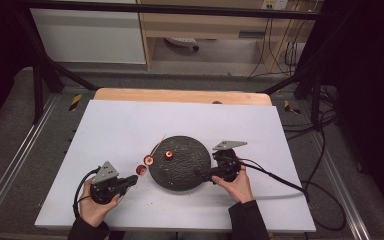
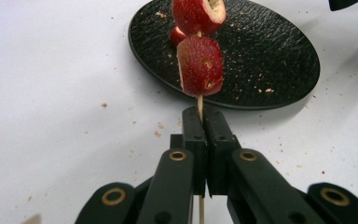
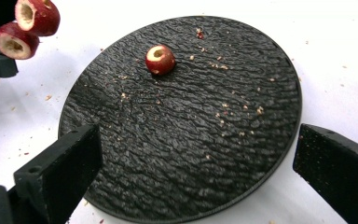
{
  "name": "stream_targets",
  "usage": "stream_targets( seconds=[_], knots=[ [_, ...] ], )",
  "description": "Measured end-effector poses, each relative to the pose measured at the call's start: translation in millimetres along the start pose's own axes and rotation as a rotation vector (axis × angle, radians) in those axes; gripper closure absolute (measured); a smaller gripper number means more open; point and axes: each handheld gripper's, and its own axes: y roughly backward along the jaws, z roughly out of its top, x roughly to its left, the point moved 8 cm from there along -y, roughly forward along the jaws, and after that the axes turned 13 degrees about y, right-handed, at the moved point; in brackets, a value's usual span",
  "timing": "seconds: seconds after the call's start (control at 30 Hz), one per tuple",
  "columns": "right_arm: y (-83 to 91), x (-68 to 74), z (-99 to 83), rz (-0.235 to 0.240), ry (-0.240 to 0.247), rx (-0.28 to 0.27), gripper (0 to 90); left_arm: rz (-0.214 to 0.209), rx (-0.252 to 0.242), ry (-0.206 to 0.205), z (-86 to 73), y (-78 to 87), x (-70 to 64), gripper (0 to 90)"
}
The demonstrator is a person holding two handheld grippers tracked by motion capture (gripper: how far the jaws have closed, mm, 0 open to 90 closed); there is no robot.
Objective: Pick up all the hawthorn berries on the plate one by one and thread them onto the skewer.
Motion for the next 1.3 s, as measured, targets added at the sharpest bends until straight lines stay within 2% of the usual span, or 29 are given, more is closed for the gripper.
stream_targets(
  seconds=[0.2,0.47,0.9,1.3],
  knots=[
    [-11.0,1.6,9.8,-0.002,0.01,0.061,2.4,0.005,0.002,0.018,-5.1,6.4,11.1,88.1],
    [-24.7,6.3,29.2,0.009,0.017,0.088,2.5,0.007,0.004,0.027,-7.5,10.2,18.1,88.2],
    [-48.6,11.7,54.5,0.015,0.027,0.131,2.7,0.001,0.004,0.03,-8.0,11.0,18.7,88.2],
    [-72.3,17.6,67.1,0.011,0.043,0.186,4.2,0.0,0.008,0.031,-8.9,10.2,18.2,88.1]
  ],
)
